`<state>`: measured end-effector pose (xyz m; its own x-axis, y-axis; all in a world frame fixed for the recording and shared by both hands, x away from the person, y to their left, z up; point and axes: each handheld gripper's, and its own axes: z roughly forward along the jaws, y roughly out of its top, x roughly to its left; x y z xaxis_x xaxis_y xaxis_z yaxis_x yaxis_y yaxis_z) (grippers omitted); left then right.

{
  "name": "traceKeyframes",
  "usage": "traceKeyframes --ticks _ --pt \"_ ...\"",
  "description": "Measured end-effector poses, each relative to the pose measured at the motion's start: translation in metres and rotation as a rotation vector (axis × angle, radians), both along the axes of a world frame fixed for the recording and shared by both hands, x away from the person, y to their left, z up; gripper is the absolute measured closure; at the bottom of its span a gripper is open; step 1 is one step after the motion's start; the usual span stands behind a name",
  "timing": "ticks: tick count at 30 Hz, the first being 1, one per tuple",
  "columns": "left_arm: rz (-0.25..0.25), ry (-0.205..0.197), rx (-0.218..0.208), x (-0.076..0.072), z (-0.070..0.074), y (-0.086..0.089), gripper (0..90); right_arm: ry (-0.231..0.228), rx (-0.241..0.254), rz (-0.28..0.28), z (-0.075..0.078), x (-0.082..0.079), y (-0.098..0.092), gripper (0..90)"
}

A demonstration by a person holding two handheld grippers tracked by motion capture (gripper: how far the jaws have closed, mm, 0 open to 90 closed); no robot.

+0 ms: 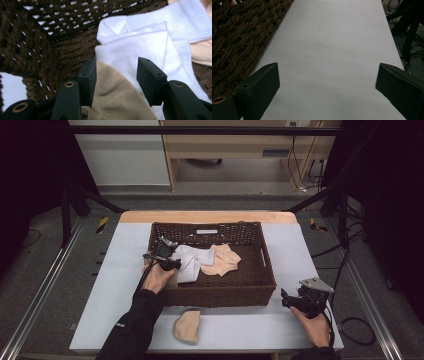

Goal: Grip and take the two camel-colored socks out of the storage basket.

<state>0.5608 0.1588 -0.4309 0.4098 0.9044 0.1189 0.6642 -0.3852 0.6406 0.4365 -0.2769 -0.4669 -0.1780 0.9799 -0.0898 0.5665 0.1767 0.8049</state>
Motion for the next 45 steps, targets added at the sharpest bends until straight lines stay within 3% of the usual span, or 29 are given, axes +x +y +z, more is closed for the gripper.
traceKeyframes --ticks 9,13,20,23,28,34,36,45 --pt "0.025 0.080 0.052 0.005 -0.007 -0.002 46.9 -0.002 -0.002 0.000 0.000 0.000 0.000 5.8" --pt "0.028 0.114 0.051 0.007 -0.009 -0.002 47.9 -0.001 -0.002 0.001 0.000 0.000 0.000 5.8" --pt "0.045 0.126 0.019 0.005 -0.007 0.000 69.2 -0.002 -0.002 0.002 0.000 0.000 0.000 6.1" --pt "0.043 0.106 -0.011 0.003 -0.004 0.002 78.8 -0.002 -0.003 0.002 0.000 0.000 0.000 6.3" --pt "0.017 0.005 -0.084 -0.005 0.008 0.005 83.6 0.001 -0.006 0.000 0.000 0.000 -0.001 6.3" --pt "-0.044 -0.113 -0.236 -0.012 0.024 0.010 84.1 0.000 -0.005 -0.005 0.000 0.000 -0.001 6.3" --pt "-0.069 -0.135 -0.269 -0.014 0.029 0.009 84.1 0.002 -0.003 -0.005 0.000 0.000 -0.001 6.3" --pt "-0.192 -0.159 -0.283 -0.014 0.032 -0.027 84.6 -0.007 -0.001 -0.007 0.001 0.000 -0.002 6.3"
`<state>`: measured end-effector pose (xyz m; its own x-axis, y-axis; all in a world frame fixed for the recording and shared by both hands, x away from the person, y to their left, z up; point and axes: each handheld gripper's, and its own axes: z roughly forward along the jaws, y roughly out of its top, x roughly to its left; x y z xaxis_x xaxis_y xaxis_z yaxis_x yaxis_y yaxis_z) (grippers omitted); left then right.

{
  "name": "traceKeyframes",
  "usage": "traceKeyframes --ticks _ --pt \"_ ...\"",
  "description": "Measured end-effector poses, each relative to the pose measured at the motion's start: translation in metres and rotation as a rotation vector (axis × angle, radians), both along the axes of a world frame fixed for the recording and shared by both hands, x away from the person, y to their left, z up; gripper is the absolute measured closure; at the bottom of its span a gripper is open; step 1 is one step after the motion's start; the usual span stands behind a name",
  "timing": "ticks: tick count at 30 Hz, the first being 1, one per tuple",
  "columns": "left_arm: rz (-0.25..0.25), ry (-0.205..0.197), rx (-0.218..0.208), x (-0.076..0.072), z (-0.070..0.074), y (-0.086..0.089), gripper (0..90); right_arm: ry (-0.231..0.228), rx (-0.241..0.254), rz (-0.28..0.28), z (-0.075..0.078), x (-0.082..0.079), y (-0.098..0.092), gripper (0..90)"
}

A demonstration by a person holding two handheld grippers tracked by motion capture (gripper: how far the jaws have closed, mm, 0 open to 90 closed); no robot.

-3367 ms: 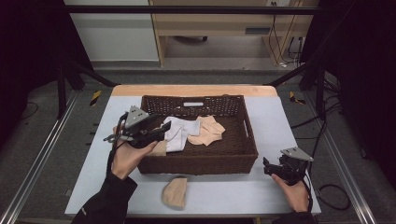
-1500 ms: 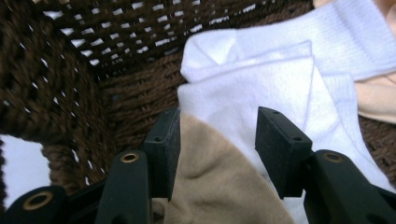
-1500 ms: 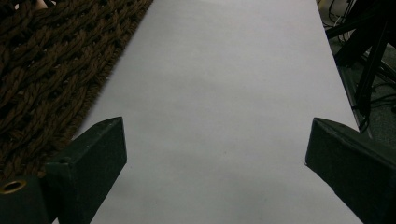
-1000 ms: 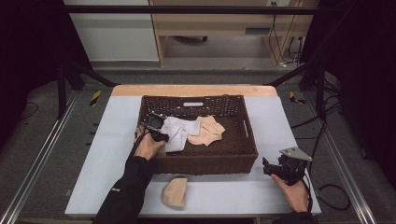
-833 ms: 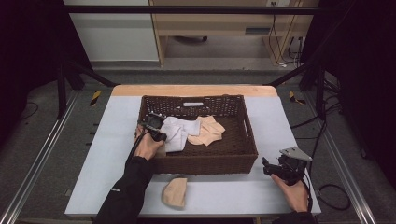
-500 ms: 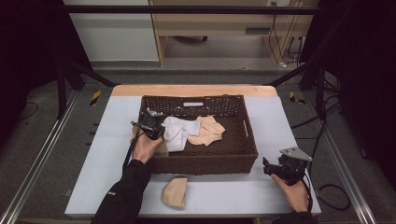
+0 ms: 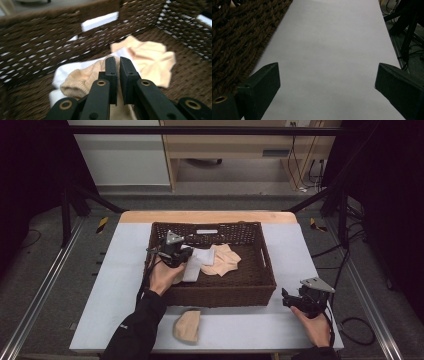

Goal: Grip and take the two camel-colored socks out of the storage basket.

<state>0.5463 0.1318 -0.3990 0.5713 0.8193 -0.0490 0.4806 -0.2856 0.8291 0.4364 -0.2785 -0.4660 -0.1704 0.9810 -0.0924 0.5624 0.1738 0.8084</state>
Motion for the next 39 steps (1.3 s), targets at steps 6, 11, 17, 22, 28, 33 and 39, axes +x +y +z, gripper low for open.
traceKeyframes --ticks 6,11,17,22,28,33,39 --pt "-0.028 -0.085 -0.063 -0.011 0.018 0.000 85.3 -0.003 -0.002 0.000 0.000 0.000 0.000 6.3" --pt "-0.047 -0.159 -0.138 -0.023 0.041 0.008 86.0 -0.005 -0.002 -0.002 0.000 0.000 0.000 6.3" --pt "-0.074 -0.243 -0.191 -0.042 0.064 0.013 86.3 -0.006 -0.004 -0.004 0.001 0.000 0.000 6.4" --pt "-0.107 -0.287 -0.229 -0.056 0.078 0.014 86.5 -0.007 -0.002 -0.007 0.001 0.000 0.000 6.4" --pt "-0.127 -0.346 -0.240 -0.071 0.093 0.016 86.6 -0.007 -0.002 -0.007 0.001 -0.001 -0.001 6.4" --pt "-0.144 -0.385 -0.268 -0.086 0.105 0.020 86.6 -0.008 -0.003 -0.009 0.001 -0.001 -0.001 6.4" --pt "-0.175 -0.420 -0.304 -0.106 0.115 0.026 86.6 -0.009 -0.001 -0.010 0.001 -0.001 -0.001 6.4"
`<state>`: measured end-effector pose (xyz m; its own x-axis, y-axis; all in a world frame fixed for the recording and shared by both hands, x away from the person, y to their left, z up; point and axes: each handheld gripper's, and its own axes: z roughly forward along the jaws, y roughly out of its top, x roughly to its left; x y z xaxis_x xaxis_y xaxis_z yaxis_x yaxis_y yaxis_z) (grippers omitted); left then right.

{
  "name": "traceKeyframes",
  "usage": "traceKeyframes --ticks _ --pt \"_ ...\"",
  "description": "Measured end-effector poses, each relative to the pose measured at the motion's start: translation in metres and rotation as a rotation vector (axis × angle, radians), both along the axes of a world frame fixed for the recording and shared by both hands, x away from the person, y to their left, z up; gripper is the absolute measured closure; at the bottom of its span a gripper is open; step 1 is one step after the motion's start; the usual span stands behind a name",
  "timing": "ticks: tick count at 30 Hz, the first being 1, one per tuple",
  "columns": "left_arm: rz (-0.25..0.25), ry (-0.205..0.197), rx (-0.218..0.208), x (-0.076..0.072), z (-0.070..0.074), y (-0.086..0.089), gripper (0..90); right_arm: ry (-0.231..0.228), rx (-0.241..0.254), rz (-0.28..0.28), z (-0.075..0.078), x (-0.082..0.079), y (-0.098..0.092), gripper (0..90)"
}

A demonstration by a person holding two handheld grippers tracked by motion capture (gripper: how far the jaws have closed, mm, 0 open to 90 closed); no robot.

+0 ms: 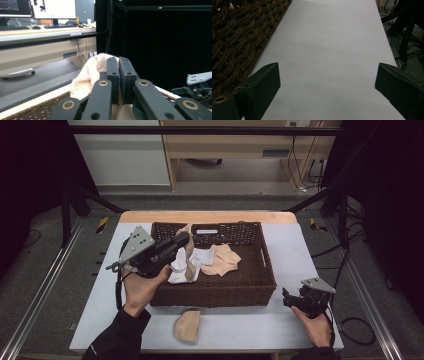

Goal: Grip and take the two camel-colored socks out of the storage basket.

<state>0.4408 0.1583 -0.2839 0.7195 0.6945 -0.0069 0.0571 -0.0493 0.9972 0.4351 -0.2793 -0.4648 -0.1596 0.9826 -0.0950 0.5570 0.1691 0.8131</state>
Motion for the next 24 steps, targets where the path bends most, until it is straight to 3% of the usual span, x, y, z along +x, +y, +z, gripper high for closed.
traceKeyframes --ticks 5,12,24 --pt "-0.027 -0.029 -0.001 -0.019 0.003 0.005 86.7 -0.003 -0.002 0.001 0.000 0.000 -0.001 6.4" --pt "-0.059 -0.034 0.017 -0.040 -0.003 0.011 86.7 -0.002 -0.004 0.000 0.000 0.000 0.000 6.4" --pt "-0.116 0.015 0.032 -0.063 -0.036 0.014 86.7 -0.002 -0.004 0.002 0.000 -0.001 0.000 6.5"
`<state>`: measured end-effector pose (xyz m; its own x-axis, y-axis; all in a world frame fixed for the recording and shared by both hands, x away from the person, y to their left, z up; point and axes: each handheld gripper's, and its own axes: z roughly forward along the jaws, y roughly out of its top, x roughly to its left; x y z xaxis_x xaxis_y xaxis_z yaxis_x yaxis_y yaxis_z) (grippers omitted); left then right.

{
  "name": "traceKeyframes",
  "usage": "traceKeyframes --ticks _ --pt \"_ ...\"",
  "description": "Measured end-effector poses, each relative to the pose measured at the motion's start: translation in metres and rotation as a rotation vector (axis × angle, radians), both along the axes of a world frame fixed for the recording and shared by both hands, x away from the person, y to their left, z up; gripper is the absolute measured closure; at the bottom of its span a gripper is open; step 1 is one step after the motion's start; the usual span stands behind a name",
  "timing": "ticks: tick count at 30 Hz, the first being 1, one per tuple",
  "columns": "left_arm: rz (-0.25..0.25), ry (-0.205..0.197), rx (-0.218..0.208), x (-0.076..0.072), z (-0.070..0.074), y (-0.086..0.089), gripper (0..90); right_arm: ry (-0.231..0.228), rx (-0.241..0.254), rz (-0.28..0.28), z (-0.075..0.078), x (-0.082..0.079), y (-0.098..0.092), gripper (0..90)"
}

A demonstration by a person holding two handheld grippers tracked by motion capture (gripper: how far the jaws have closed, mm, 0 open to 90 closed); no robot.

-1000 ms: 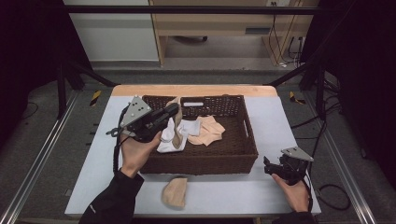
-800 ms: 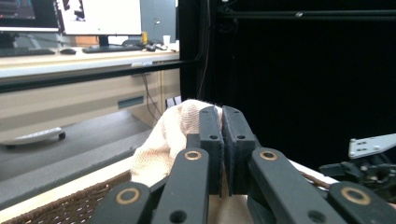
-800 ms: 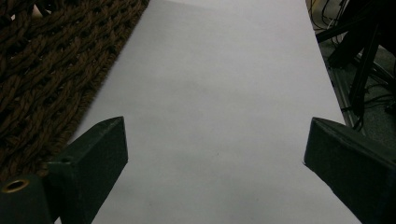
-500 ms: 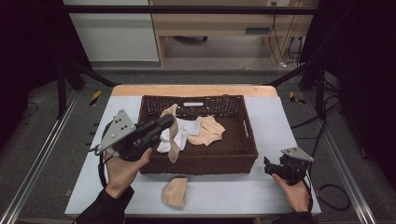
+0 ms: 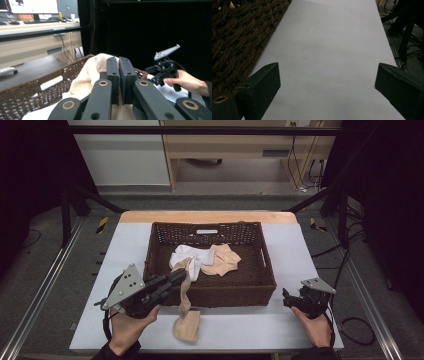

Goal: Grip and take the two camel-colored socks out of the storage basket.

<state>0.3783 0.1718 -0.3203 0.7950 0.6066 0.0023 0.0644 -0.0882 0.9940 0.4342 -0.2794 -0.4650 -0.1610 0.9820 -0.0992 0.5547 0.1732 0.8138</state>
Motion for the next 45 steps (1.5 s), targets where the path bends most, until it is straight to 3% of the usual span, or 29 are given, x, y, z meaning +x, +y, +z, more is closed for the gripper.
traceKeyframes --ticks 14,27,35,45 --pt "-0.044 0.069 0.093 -0.009 -0.033 -0.008 86.6 0.006 0.004 -0.008 0.000 0.000 0.000 6.6" --pt "-0.065 0.167 0.129 -0.008 -0.069 -0.013 86.7 0.005 0.004 -0.007 0.000 0.000 0.000 6.6" --pt "-0.085 0.225 0.180 -0.006 -0.094 -0.025 86.6 0.004 0.002 0.000 0.000 0.000 0.001 6.6" --pt "-0.091 0.298 0.280 0.004 -0.133 -0.042 86.6 0.007 -0.001 0.003 0.000 0.000 0.001 6.6"
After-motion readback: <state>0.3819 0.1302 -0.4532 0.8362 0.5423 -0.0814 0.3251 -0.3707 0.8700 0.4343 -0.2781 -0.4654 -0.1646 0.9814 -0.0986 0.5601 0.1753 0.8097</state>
